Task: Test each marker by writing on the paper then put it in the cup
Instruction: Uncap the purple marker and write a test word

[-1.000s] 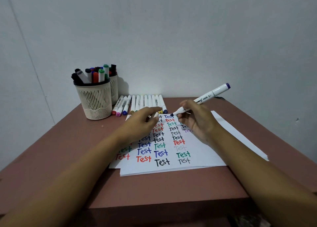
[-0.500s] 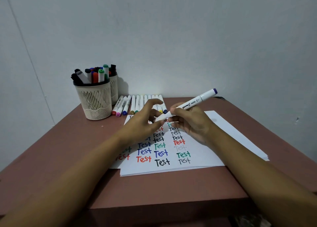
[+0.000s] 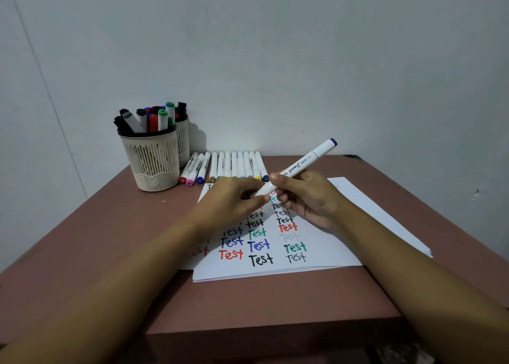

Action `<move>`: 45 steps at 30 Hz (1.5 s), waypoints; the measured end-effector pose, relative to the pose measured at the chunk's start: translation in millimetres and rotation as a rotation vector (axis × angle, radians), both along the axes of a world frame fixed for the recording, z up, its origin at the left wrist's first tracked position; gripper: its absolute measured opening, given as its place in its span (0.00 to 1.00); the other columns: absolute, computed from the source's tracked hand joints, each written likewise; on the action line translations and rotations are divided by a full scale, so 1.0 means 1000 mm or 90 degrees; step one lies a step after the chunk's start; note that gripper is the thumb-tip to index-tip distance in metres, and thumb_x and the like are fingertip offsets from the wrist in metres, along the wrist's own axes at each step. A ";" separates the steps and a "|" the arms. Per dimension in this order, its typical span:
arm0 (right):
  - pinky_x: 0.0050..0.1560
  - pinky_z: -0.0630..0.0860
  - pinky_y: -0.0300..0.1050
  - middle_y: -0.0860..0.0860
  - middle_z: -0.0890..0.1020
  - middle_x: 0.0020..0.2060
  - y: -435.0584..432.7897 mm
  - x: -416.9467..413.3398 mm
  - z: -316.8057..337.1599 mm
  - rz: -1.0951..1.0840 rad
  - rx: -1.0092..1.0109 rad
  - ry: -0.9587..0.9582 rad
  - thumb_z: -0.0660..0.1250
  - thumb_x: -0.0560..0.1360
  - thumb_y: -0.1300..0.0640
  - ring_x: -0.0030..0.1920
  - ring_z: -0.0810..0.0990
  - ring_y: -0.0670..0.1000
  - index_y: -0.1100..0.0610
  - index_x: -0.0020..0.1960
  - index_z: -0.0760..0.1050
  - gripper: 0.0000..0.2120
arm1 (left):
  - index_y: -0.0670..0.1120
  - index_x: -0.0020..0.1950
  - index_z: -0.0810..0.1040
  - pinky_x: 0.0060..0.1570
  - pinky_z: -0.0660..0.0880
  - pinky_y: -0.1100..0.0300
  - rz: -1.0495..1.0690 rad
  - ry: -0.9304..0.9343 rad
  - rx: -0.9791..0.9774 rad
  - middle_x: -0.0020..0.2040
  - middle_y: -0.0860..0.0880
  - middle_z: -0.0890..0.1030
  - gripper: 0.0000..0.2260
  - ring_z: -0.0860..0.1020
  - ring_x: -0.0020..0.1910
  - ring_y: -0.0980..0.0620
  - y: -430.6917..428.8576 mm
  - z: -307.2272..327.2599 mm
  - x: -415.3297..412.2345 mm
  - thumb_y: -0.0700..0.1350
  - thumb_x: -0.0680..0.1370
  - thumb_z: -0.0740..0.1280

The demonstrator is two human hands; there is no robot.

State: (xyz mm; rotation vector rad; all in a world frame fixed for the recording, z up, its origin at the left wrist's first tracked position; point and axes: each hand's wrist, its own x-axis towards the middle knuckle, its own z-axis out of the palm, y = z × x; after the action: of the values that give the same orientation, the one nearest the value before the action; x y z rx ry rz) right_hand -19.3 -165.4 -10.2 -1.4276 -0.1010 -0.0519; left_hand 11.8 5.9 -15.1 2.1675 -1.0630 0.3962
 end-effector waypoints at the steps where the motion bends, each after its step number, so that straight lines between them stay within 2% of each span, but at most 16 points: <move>1: 0.28 0.72 0.33 0.51 0.75 0.27 0.000 0.000 0.000 0.003 0.007 0.001 0.69 0.74 0.61 0.27 0.73 0.44 0.62 0.44 0.77 0.04 | 0.35 0.41 0.76 0.28 0.59 0.66 -0.002 -0.007 -0.002 0.28 0.48 0.66 0.13 0.63 0.28 0.55 0.000 0.000 0.000 0.45 0.77 0.67; 7: 0.28 0.74 0.33 0.51 0.75 0.27 -0.001 0.001 -0.001 0.012 0.028 0.005 0.69 0.74 0.62 0.27 0.74 0.44 0.64 0.45 0.76 0.05 | 0.35 0.41 0.77 0.30 0.59 0.64 -0.012 0.038 -0.032 0.28 0.45 0.68 0.13 0.63 0.28 0.56 -0.002 -0.002 0.001 0.44 0.77 0.67; 10: 0.27 0.72 0.33 0.51 0.76 0.26 0.000 0.002 0.001 0.001 0.044 -0.002 0.69 0.74 0.62 0.26 0.73 0.44 0.64 0.44 0.76 0.05 | 0.47 0.47 0.82 0.34 0.69 0.56 -0.021 0.128 -0.097 0.35 0.42 0.80 0.05 0.74 0.32 0.49 -0.005 0.000 -0.001 0.46 0.76 0.68; 12: 0.26 0.71 0.33 0.51 0.75 0.27 0.001 0.003 0.004 -0.013 0.050 -0.013 0.69 0.74 0.60 0.26 0.73 0.44 0.63 0.43 0.76 0.06 | 0.55 0.50 0.80 0.38 0.73 0.57 -0.012 0.201 -0.183 0.40 0.43 0.83 0.06 0.77 0.35 0.50 -0.006 0.004 -0.002 0.46 0.74 0.70; 15: 0.26 0.69 0.34 0.53 0.75 0.30 0.003 0.003 0.007 -0.020 0.079 -0.022 0.71 0.70 0.56 0.26 0.71 0.45 0.61 0.42 0.77 0.08 | 0.47 0.49 0.78 0.34 0.72 0.66 0.004 0.277 -0.312 0.38 0.44 0.82 0.07 0.76 0.32 0.59 -0.007 0.008 -0.003 0.43 0.72 0.72; 17: 0.26 0.69 0.34 0.52 0.74 0.29 0.003 0.001 0.007 -0.033 0.082 -0.017 0.71 0.68 0.51 0.26 0.71 0.45 0.59 0.41 0.77 0.11 | 0.42 0.47 0.79 0.34 0.71 0.66 0.012 0.292 -0.343 0.37 0.44 0.81 0.06 0.75 0.32 0.59 -0.007 0.010 -0.004 0.42 0.73 0.71; 22: 0.29 0.67 0.39 0.51 0.73 0.27 -0.005 0.005 0.007 -0.141 0.089 0.004 0.63 0.76 0.43 0.25 0.71 0.47 0.59 0.44 0.74 0.18 | 0.46 0.44 0.79 0.35 0.73 0.64 0.035 0.336 -0.509 0.36 0.48 0.76 0.02 0.73 0.35 0.55 0.004 0.015 0.008 0.40 0.74 0.69; 24: 0.29 0.68 0.42 0.52 0.72 0.28 -0.009 0.009 0.001 -0.241 -0.023 -0.025 0.61 0.78 0.43 0.27 0.70 0.49 0.59 0.41 0.73 0.19 | 0.45 0.44 0.79 0.34 0.71 0.64 0.035 0.363 -0.579 0.36 0.50 0.75 0.01 0.72 0.35 0.56 0.010 0.017 0.014 0.40 0.75 0.69; 27: 0.36 0.67 0.45 0.50 0.71 0.30 -0.014 0.014 -0.016 -0.366 -0.399 -0.140 0.60 0.80 0.50 0.32 0.68 0.50 0.60 0.36 0.72 0.18 | 0.42 0.47 0.78 0.39 0.76 0.64 0.041 0.372 -0.665 0.41 0.46 0.79 0.03 0.79 0.42 0.53 0.018 0.023 0.017 0.40 0.75 0.68; 29: 0.47 0.72 0.46 0.49 0.77 0.41 -0.016 0.015 -0.025 -0.346 -0.653 -0.164 0.59 0.79 0.53 0.44 0.74 0.49 0.56 0.44 0.80 0.13 | 0.40 0.50 0.77 0.43 0.79 0.62 0.055 0.324 -0.677 0.44 0.44 0.80 0.05 0.81 0.46 0.50 0.023 0.030 0.017 0.39 0.75 0.68; 31: 0.58 0.72 0.49 0.53 0.79 0.55 -0.015 0.015 -0.028 -0.270 -0.828 -0.132 0.58 0.79 0.52 0.58 0.74 0.54 0.56 0.58 0.80 0.15 | 0.39 0.55 0.76 0.46 0.80 0.59 0.103 0.242 -0.624 0.45 0.44 0.80 0.10 0.81 0.47 0.48 0.029 0.042 0.020 0.40 0.75 0.68; 32: 0.60 0.72 0.49 0.54 0.78 0.59 -0.014 0.015 -0.029 -0.240 -0.874 -0.114 0.58 0.80 0.51 0.61 0.73 0.55 0.56 0.61 0.78 0.17 | 0.39 0.57 0.75 0.47 0.80 0.58 0.129 0.200 -0.593 0.45 0.45 0.80 0.11 0.81 0.47 0.49 0.033 0.049 0.023 0.40 0.75 0.68; 35: 0.61 0.71 0.47 0.53 0.77 0.61 -0.012 0.013 -0.027 -0.225 -0.884 -0.115 0.57 0.80 0.50 0.61 0.73 0.53 0.56 0.62 0.77 0.17 | 0.45 0.57 0.75 0.48 0.79 0.57 0.191 0.066 -0.512 0.45 0.46 0.81 0.11 0.80 0.47 0.49 0.050 0.079 0.032 0.41 0.76 0.68; 38: 0.59 0.72 0.46 0.51 0.78 0.61 -0.013 0.015 -0.029 -0.232 -0.879 -0.121 0.57 0.80 0.49 0.60 0.74 0.52 0.54 0.62 0.77 0.17 | 0.44 0.61 0.75 0.46 0.77 0.62 0.234 -0.042 -0.421 0.47 0.48 0.81 0.14 0.80 0.45 0.51 0.070 0.113 0.039 0.42 0.76 0.67; 42: 0.59 0.72 0.45 0.49 0.77 0.62 -0.013 0.016 -0.030 -0.234 -0.884 -0.120 0.57 0.80 0.48 0.60 0.75 0.50 0.53 0.64 0.76 0.17 | 0.45 0.62 0.75 0.52 0.78 0.53 0.289 -0.074 -0.390 0.50 0.46 0.82 0.15 0.80 0.47 0.48 0.098 0.154 0.053 0.43 0.76 0.66; 45: 0.61 0.72 0.46 0.49 0.76 0.64 -0.011 0.015 -0.028 -0.230 -0.885 -0.117 0.57 0.80 0.47 0.62 0.74 0.50 0.53 0.66 0.74 0.18 | 0.45 0.61 0.76 0.47 0.79 0.53 0.322 -0.083 -0.372 0.49 0.45 0.82 0.14 0.80 0.46 0.46 0.111 0.168 0.059 0.43 0.76 0.66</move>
State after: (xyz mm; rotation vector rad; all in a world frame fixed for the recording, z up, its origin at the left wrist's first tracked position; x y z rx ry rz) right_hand -4.2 -176.9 -37.9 -2.8160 -0.0147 -0.4853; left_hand 71.3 116.8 152.8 1.8568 -0.3661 0.9572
